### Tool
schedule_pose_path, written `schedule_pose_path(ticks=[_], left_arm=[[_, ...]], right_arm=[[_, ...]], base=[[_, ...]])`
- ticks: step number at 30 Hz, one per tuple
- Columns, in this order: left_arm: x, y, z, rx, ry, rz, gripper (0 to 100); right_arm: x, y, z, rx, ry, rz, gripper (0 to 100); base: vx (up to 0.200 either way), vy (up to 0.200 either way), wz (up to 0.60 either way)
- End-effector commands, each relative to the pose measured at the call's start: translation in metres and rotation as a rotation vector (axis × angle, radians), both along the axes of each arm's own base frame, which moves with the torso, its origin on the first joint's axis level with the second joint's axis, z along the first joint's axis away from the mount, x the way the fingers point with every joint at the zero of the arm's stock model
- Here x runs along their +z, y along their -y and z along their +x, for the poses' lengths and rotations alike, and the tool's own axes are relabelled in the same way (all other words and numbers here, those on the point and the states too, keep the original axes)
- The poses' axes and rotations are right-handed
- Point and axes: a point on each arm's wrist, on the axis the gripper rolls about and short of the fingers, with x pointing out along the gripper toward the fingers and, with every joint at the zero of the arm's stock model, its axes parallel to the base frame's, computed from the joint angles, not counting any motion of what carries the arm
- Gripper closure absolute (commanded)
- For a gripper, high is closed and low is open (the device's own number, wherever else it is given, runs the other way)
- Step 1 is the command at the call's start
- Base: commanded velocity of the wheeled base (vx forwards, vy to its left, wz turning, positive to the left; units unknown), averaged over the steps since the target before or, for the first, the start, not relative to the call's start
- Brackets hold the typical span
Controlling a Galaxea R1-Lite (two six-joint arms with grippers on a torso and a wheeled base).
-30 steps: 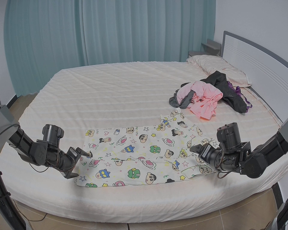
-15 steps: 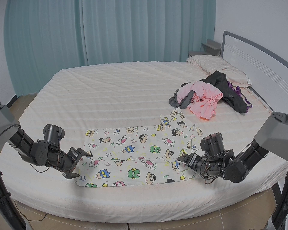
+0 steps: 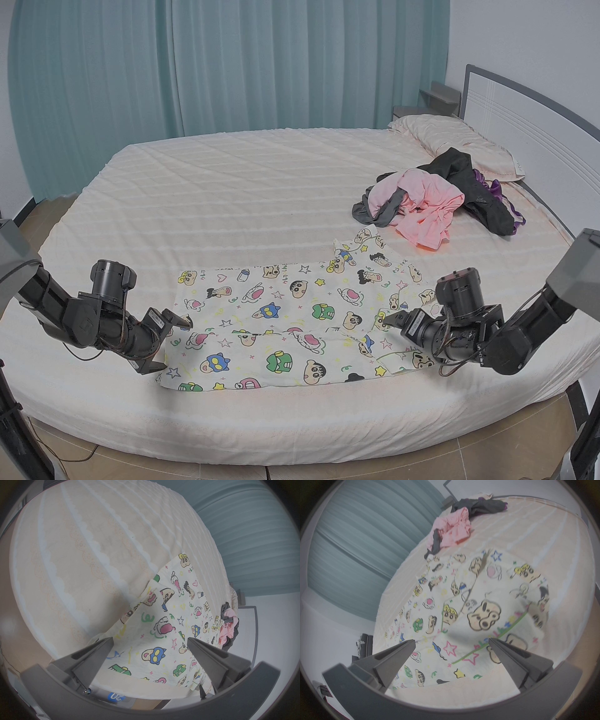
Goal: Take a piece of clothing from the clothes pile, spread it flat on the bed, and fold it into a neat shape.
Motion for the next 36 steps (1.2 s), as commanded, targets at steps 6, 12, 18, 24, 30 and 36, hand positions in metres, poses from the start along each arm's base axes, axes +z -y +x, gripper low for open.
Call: schedule_pose_path(ticks=[6, 12, 18, 24, 30, 36], left_arm=[[0.005, 0.001, -0.002, 0.006, 0.088, -0.007, 0], [0.001, 0.001, -0.005, 0.005, 0.095, -0.004, 0], [0.001, 0.002, -0.005, 0.004, 0.095, -0.004, 0], [0.000, 0.001, -0.006, 0.007, 0.091, -0.004, 0], [0.002, 0.001, -0.008, 0.013, 0.093, -0.008, 0], [0.007, 0.008, -0.010, 0.031, 0.095, -0.041, 0]], right_arm=[[0.020, 0.043, -0.013, -0.076, 0.022, 0.019, 0], [0.014, 0.047, -0.015, -0.083, 0.070, 0.039, 0], [0.017, 0.048, -0.015, -0.082, 0.106, 0.047, 0], [0.017, 0.048, -0.016, -0.082, 0.106, 0.047, 0], [0.017, 0.048, -0.017, -0.081, 0.107, 0.045, 0], [0.017, 0.048, -0.018, -0.082, 0.108, 0.041, 0]], base=[[0.000, 0.000, 0.00], [0.167, 0.000, 0.00], [0.200, 0.000, 0.00], [0.033, 0.000, 0.00], [0.000, 0.000, 0.00], [0.000, -0.067, 0.00]])
